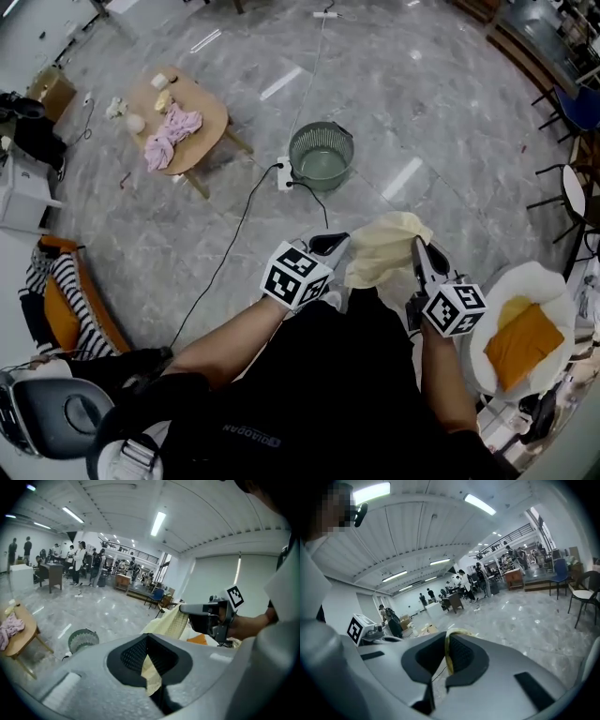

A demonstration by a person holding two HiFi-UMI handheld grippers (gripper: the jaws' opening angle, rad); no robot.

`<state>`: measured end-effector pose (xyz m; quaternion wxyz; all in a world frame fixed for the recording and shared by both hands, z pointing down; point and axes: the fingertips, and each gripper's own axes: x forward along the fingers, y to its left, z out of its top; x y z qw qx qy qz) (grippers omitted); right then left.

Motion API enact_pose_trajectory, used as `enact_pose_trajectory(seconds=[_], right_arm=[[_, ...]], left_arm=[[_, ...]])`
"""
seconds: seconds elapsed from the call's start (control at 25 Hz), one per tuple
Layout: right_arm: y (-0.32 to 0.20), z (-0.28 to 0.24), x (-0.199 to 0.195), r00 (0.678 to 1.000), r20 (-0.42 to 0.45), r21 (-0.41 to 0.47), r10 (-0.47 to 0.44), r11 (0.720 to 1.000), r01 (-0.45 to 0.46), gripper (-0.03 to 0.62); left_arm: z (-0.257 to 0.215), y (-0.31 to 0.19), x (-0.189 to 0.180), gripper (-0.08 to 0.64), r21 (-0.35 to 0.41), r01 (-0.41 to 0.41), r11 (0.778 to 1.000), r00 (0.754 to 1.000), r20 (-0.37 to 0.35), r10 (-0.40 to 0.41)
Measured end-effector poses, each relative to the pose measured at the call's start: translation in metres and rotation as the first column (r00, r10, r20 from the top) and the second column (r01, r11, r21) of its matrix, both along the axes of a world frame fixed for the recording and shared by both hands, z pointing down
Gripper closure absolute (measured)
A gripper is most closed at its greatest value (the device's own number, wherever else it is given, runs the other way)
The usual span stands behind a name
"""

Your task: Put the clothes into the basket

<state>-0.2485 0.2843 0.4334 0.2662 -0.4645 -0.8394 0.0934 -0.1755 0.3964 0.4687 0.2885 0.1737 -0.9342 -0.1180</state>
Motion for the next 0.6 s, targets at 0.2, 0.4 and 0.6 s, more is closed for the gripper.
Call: enact_pose_trajectory(seconds=[0.2, 0.4, 0.6], right_arm=[[0.050, 0.005, -0.027, 0.994, 0.005, -0.012, -0.106, 0.994, 0.107, 0.571], [0.090, 0.017, -0.062, 0.977, -0.007, -0.014, -0.215, 0.977, 0.215, 0.571], [0.118, 0.035, -0.097, 0.949, -0.019, 0.003, -0.314, 0.949, 0.314, 0.571]], left_arm=[[0.014, 0.042, -0.005, 0.560, -0.002, 0.122, 0.993, 0.992, -0.033, -0.122], [0.015, 0.069, -0.040, 0.560, -0.021, 0.202, 0.979, 0.978, -0.043, -0.202], [0.020, 0.094, -0.087, 0.560, -0.047, 0.271, 0.961, 0.960, -0.061, -0.274]])
